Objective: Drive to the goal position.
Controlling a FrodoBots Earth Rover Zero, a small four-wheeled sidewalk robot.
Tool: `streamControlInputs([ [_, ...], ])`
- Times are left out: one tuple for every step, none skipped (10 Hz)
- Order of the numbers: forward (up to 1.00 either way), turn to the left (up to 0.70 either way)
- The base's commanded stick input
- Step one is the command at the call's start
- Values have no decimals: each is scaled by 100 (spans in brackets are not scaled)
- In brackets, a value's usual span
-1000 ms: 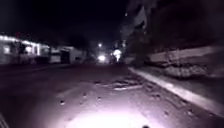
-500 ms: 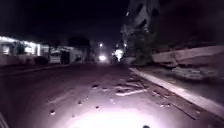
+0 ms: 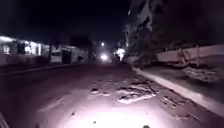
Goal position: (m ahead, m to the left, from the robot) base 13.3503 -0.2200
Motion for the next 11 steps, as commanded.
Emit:
streamControlInputs([
  [70,0],
  [70,0],
  [70,0],
  [70,0],
  [70,0],
  [70,0],
  [70,0],
  [70,0],
  [70,0],
  [70,0],
  [70,0],
])
